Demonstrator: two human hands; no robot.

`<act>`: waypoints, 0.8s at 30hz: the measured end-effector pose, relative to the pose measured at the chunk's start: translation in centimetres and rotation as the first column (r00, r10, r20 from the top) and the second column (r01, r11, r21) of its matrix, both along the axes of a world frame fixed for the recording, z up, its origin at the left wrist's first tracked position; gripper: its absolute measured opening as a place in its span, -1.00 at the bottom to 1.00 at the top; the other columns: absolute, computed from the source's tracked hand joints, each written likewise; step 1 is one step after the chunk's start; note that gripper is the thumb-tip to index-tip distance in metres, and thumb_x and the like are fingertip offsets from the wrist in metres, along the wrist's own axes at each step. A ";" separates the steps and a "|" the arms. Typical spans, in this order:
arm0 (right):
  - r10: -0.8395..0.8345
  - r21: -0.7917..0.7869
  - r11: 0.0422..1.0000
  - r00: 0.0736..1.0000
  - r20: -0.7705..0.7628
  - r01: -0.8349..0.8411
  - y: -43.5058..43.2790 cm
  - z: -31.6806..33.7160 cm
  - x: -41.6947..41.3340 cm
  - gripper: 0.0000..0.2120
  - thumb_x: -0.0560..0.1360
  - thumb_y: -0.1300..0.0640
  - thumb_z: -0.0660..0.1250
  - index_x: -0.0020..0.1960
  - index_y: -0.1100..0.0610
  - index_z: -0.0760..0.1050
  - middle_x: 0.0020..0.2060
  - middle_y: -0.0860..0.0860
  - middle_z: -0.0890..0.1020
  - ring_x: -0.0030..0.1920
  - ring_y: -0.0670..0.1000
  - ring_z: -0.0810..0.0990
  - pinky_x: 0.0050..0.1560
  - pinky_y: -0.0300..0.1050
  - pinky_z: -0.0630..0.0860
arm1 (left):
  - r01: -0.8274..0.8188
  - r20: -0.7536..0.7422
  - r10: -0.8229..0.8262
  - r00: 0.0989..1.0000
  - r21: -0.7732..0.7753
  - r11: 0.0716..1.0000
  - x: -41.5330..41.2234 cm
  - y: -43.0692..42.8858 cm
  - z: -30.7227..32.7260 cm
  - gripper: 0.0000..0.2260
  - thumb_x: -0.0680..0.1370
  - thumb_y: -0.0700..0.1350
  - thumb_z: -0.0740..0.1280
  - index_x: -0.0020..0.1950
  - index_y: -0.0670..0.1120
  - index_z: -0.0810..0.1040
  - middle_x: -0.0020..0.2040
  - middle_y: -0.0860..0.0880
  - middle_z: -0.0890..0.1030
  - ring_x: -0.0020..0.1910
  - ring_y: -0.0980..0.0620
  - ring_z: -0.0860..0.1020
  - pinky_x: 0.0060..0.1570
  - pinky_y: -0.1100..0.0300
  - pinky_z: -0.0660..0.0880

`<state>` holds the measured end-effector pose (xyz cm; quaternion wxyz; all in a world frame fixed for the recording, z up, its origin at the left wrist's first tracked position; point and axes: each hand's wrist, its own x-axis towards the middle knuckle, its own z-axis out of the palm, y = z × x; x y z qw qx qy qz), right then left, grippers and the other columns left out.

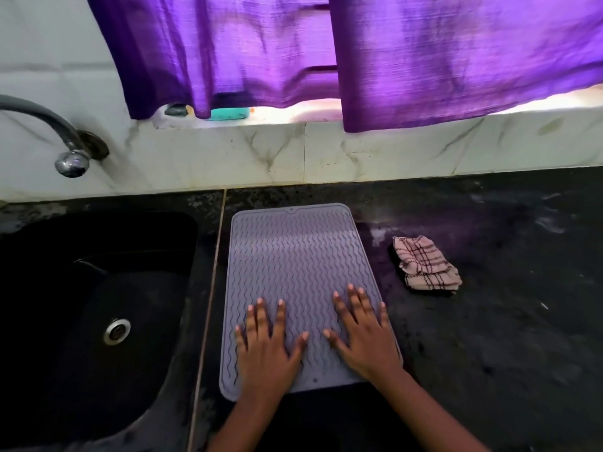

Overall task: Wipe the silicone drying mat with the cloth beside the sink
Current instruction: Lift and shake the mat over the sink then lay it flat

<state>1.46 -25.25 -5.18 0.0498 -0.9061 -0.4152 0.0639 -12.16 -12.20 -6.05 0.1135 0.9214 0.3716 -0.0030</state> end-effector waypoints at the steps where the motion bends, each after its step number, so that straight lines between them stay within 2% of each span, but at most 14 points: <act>1: -0.008 -0.010 1.000 1.000 0.005 0.008 -0.1 -0.2 -0.4 -0.33 0.46 -0.38 -0.23 0.43 -0.12 -0.39 0.49 0.01 -0.23 0.47 0.02 -0.30 0.37 0.09 -0.36 | 0.003 -0.010 -0.003 1.000 0.012 1.000 -0.4 0.2 -0.2 -0.32 0.47 0.40 -0.23 0.46 0.12 -0.39 0.52 -0.09 -0.30 0.47 -0.06 -0.35 0.38 -0.05 -0.36; 5: -0.051 0.026 0.998 0.999 -0.010 0.051 0.3 -1.2 -2.3 -0.32 0.46 -0.37 -0.24 0.47 -0.10 -0.30 0.49 0.01 -0.21 0.48 0.02 -0.25 0.38 0.09 -0.38 | 0.032 0.002 -0.032 0.999 0.045 0.998 -1.8 1.2 -0.7 -0.30 0.43 0.41 -0.30 0.50 0.13 -0.29 0.55 -0.05 -0.21 0.49 -0.03 -0.30 0.41 -0.04 -0.32; 10: -0.050 0.064 0.997 0.999 -0.001 0.050 0.2 -1.4 -2.2 -0.32 0.47 -0.38 -0.18 0.49 -0.12 -0.25 0.50 -0.02 -0.17 0.47 -0.02 -0.25 0.37 0.05 -0.39 | 0.003 0.040 -0.005 0.999 0.052 0.999 -1.8 0.9 -0.5 -0.31 0.46 0.38 -0.23 0.53 0.11 -0.19 0.56 -0.07 -0.11 0.52 -0.06 -0.19 0.41 -0.08 -0.28; 18: -0.023 0.055 0.998 0.999 0.029 0.022 0.0 -1.1 -2.1 -0.31 0.46 -0.37 -0.17 0.50 -0.10 -0.15 0.52 0.00 -0.04 0.49 -0.01 -0.12 0.41 0.11 -0.21 | -0.013 0.005 0.013 1.000 0.038 0.999 -1.8 0.3 -0.2 -0.31 0.45 0.37 -0.25 0.52 0.10 -0.25 0.56 -0.07 -0.14 0.52 -0.08 -0.20 0.39 -0.09 -0.33; 20: -0.036 0.037 0.999 0.999 0.013 0.035 0.4 -0.4 -1.8 -0.30 0.45 -0.37 -0.11 0.49 -0.07 0.00 0.51 0.05 0.07 0.49 0.04 0.00 0.40 0.18 -0.11 | 0.000 -0.017 0.000 1.000 0.006 1.000 -1.9 0.5 0.0 -0.30 0.45 0.40 -0.24 0.51 0.12 -0.25 0.56 -0.09 -0.13 0.52 -0.08 -0.19 0.41 -0.13 -0.26; 22: -0.072 0.068 0.995 0.997 -0.029 0.074 2.2 0.8 -0.4 -0.31 0.43 -0.39 -0.09 0.43 -0.04 0.15 0.46 0.12 0.20 0.44 0.10 0.12 0.38 0.23 -0.06 | -0.007 0.004 0.007 1.000 -0.041 0.999 -0.9 1.8 0.7 -0.27 0.43 0.44 -0.20 0.52 0.14 -0.16 0.56 -0.10 -0.06 0.52 -0.11 -0.10 0.41 -0.17 -0.14; 24: -0.095 0.094 0.990 0.990 -0.108 0.105 4.8 1.6 1.9 -0.32 0.46 -0.37 -0.04 0.46 -0.03 0.07 0.49 0.13 0.09 0.47 0.12 0.03 0.39 0.23 -0.11 | 0.015 0.015 -0.014 1.000 -0.046 0.999 1.6 4.5 1.6 -0.24 0.42 0.47 -0.12 0.52 0.14 -0.14 0.56 -0.11 -0.10 0.52 -0.14 -0.13 0.39 -0.18 -0.22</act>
